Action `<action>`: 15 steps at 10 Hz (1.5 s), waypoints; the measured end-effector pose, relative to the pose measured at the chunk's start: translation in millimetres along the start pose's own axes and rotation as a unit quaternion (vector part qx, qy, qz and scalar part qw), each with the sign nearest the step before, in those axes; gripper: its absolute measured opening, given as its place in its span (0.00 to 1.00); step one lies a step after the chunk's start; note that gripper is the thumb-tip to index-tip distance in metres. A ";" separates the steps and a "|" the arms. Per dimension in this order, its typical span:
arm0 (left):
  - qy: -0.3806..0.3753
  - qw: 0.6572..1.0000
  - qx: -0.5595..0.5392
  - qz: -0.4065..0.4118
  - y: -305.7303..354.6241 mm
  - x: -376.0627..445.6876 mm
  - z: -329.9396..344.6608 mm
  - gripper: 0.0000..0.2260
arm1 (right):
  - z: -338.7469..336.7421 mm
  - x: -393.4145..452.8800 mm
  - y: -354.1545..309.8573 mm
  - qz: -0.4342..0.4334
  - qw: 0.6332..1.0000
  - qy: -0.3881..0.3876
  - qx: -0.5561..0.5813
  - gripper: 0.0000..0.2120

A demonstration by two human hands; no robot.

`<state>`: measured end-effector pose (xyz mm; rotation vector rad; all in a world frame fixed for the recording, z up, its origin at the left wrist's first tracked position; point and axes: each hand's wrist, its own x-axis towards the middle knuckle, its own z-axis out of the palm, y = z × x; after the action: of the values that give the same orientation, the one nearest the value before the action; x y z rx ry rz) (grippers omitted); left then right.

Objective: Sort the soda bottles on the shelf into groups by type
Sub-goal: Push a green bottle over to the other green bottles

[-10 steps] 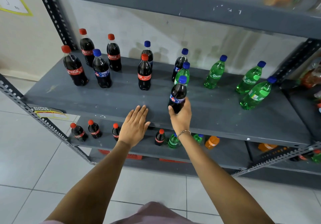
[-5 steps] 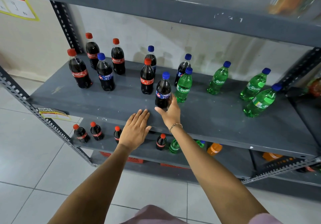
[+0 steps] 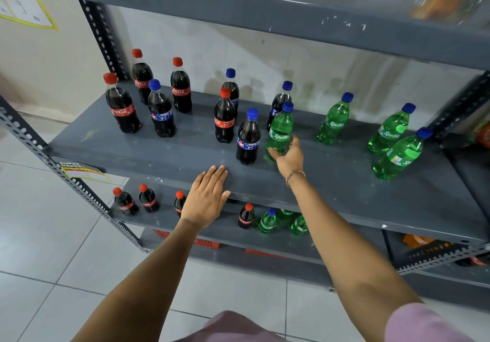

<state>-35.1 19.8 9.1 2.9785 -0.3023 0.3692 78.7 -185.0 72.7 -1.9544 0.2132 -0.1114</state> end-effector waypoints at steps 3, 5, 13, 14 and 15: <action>-0.004 1.000 0.004 -0.003 -0.8 0.6 0.0 0.27 | -5.6 -3.9 1.8 -0.011 0.999 0.045 0.014 0.21; -0.006 1.000 -0.001 -0.008 -0.8 -0.4 -1.3 0.27 | -32.7 -8.5 12.2 -0.016 0.997 0.076 0.006 0.22; -0.004 1.000 -0.001 -0.016 2.4 0.4 2.5 0.27 | -102.8 4.5 45.9 0.023 0.983 0.184 -0.006 0.26; -0.002 1.000 -0.002 -0.016 2.8 0.6 2.3 0.27 | -97.6 0.2 45.8 0.030 0.979 0.201 -0.005 0.31; -0.001 1.000 -0.005 -0.016 3.7 0.5 1.8 0.27 | -74.1 -19.9 43.1 0.016 0.964 0.266 0.006 0.23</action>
<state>-35.0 15.8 7.9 2.9695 -0.2568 0.3596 41.9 -264.2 61.7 -1.8723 0.5937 -0.6170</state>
